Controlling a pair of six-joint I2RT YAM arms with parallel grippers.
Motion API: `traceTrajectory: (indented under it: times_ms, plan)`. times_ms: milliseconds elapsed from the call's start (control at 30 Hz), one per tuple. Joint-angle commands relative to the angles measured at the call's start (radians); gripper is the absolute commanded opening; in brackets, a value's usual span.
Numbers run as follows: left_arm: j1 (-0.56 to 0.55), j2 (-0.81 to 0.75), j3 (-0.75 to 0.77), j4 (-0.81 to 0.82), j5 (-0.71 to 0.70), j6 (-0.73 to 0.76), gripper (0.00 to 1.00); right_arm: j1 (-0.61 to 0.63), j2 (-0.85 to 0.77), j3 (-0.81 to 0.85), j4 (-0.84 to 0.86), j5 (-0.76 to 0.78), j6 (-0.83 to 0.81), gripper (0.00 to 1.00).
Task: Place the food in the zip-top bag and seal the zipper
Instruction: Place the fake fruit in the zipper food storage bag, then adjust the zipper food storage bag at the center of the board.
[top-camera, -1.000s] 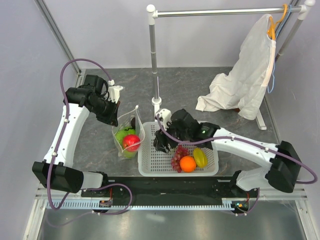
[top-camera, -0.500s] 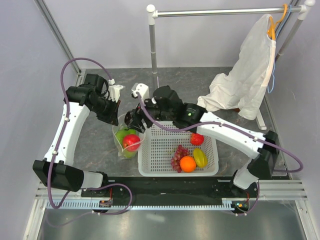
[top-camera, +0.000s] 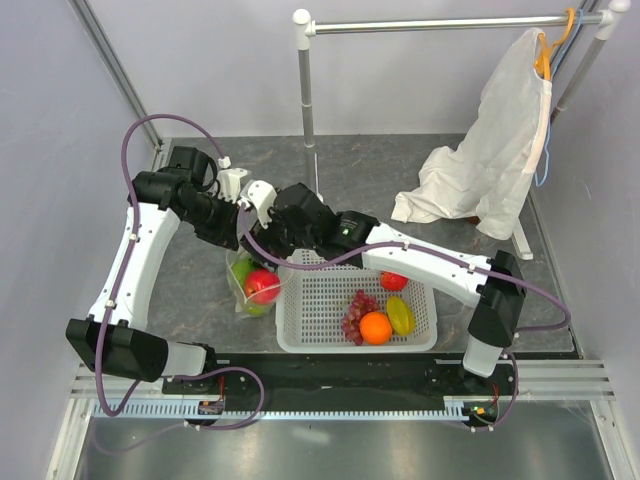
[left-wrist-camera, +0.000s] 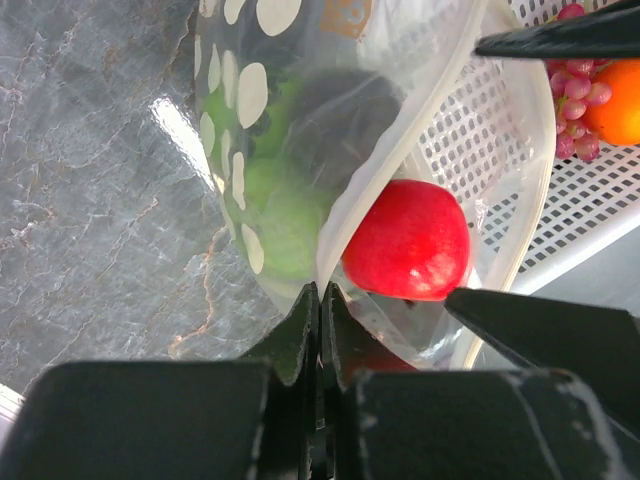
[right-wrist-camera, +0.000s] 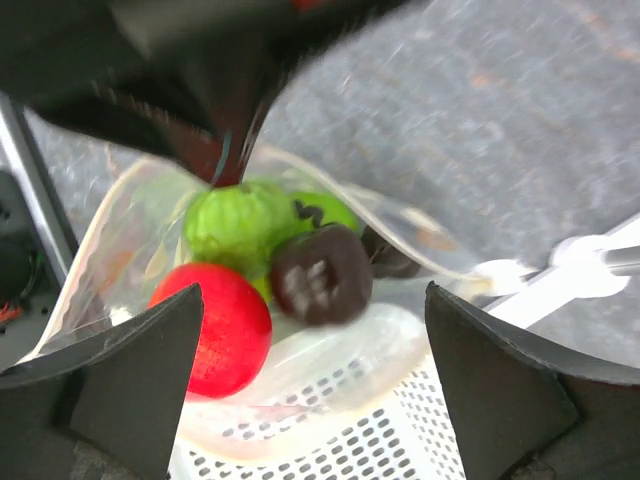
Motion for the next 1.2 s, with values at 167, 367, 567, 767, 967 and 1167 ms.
traceTrajectory:
  times_ms: [167,367,567,767,967,1167]
  plan:
    - [0.002,-0.001,0.028,-0.048,0.04,0.007,0.02,0.005,-0.171,0.026,-0.059,0.061,0.097,0.98]
    - [0.002,-0.007,0.034,-0.048,0.044,-0.001,0.02,-0.057,-0.204,-0.129,-0.137,-0.07,0.207,0.77]
    - [0.001,-0.015,0.02,-0.047,0.044,0.002,0.02,-0.137,-0.187,-0.193,-0.076,-0.241,0.283,0.62]
    - [0.001,-0.015,0.014,-0.042,0.047,0.007,0.02,-0.139,-0.155,-0.219,0.0,-0.353,0.352,0.56]
    - [0.001,-0.016,0.003,-0.032,0.058,0.003,0.02,-0.14,-0.17,-0.256,0.053,-0.404,0.37,0.58]
    - [0.001,-0.018,-0.001,-0.027,0.06,0.008,0.02,-0.139,-0.127,-0.282,0.057,-0.401,0.413,0.57]
